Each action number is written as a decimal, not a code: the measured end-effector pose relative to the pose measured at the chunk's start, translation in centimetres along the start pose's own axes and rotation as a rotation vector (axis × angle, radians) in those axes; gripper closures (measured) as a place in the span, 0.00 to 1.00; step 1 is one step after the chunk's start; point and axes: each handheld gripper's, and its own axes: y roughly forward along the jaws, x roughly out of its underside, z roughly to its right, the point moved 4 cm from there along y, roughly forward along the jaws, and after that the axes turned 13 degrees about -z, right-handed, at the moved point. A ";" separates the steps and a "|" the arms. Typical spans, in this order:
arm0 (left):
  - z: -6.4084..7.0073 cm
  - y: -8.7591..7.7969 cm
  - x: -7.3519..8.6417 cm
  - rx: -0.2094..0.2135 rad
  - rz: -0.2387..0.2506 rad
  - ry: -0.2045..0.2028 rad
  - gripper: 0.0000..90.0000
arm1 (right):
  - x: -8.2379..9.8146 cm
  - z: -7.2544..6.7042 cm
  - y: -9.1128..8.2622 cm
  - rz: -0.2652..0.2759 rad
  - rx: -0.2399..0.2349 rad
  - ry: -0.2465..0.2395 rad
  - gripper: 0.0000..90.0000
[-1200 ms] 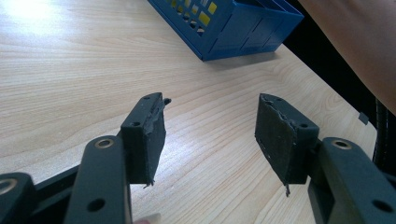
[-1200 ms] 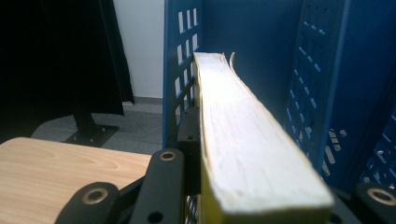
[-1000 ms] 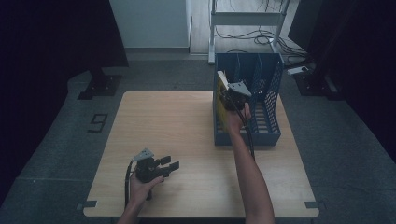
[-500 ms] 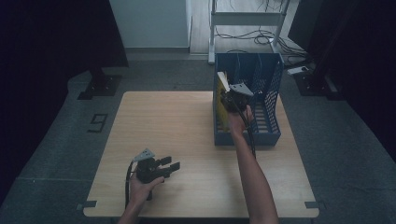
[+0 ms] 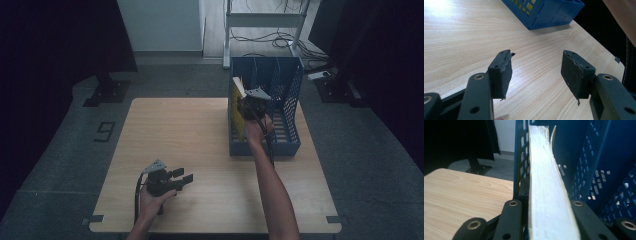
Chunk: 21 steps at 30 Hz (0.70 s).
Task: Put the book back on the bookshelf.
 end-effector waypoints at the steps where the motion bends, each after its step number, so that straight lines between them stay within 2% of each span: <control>1: 0.0 0.0 0.0 -0.001 -0.001 0.000 0.47 | 0.0 0.0 0.0 -0.003 0.002 -0.001 0.83; 9: -0.1 -0.1 0.0 -0.003 0.002 -0.002 0.47 | 0.0 0.4 -0.1 -0.001 0.001 0.025 0.83; 13: -0.2 0.0 0.0 -0.004 0.000 -0.004 0.47 | -0.1 0.3 0.0 0.005 0.011 0.011 0.83; 21: -0.3 -0.1 0.0 -0.005 0.004 -0.005 0.47 | -0.3 0.4 -0.3 0.034 0.016 0.030 0.83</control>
